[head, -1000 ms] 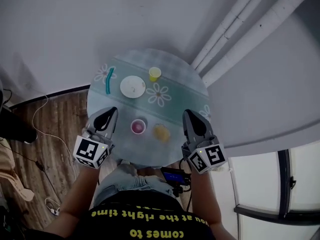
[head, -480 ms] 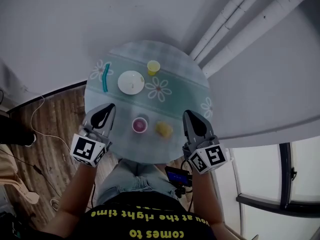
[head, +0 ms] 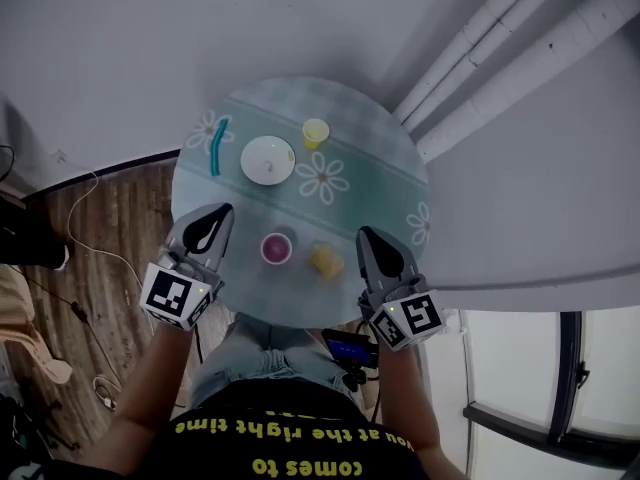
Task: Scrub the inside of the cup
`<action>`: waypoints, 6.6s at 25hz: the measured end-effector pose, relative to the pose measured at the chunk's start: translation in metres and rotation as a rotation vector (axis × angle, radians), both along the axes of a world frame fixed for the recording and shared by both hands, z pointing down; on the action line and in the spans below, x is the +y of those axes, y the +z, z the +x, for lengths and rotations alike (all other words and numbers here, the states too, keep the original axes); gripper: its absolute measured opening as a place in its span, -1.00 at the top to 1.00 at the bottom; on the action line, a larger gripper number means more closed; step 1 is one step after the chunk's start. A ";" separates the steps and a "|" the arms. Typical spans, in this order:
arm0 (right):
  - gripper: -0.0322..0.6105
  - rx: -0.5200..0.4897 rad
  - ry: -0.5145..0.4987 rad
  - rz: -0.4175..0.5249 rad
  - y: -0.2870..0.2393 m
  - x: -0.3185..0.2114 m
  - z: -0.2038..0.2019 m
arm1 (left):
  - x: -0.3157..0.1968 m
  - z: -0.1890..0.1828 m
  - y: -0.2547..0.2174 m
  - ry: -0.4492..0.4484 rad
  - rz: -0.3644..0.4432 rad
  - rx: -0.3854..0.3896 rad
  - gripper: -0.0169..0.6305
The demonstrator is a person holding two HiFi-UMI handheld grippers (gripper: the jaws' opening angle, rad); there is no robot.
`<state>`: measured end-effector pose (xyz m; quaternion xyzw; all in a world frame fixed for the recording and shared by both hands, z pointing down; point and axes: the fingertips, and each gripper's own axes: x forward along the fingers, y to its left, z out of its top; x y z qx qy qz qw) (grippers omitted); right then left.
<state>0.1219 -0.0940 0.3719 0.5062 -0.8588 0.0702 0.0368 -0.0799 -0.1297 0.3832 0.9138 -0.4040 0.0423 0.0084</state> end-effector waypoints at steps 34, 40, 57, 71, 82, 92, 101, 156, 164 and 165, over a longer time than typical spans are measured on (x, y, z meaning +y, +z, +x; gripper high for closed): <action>0.76 -0.008 -0.103 -0.261 0.126 0.012 -0.013 | 0.013 0.051 0.113 0.086 -0.251 -0.090 0.94; 0.57 0.042 -0.110 -0.327 0.152 0.015 -0.011 | 0.009 0.054 0.141 0.089 -0.311 -0.132 0.93; -0.05 0.198 -0.260 -0.631 0.234 0.016 -0.015 | 0.004 0.071 0.210 0.173 -0.543 -0.266 0.52; -0.16 0.300 -0.305 -0.695 0.261 0.011 -0.021 | 0.005 0.070 0.236 0.178 -0.630 -0.335 0.48; -0.16 0.297 -0.296 -0.698 0.261 0.009 -0.023 | 0.003 0.070 0.238 0.224 -0.593 -0.418 0.53; -0.06 0.275 -0.250 -0.723 0.266 0.003 -0.017 | -0.003 0.069 0.240 0.294 -0.583 -0.496 0.75; -0.01 0.294 -0.253 -0.744 0.270 0.004 -0.018 | -0.004 0.069 0.240 0.327 -0.595 -0.519 0.82; 0.45 0.291 -0.193 -0.437 0.149 -0.010 -0.026 | -0.010 0.053 0.143 0.120 -0.505 -0.178 0.85; 0.45 0.264 -0.153 -0.300 0.101 -0.028 -0.028 | -0.019 0.052 0.107 0.103 -0.414 -0.165 0.85; 0.45 0.258 -0.147 -0.278 0.094 -0.030 -0.029 | -0.020 0.052 0.103 0.100 -0.402 -0.159 0.85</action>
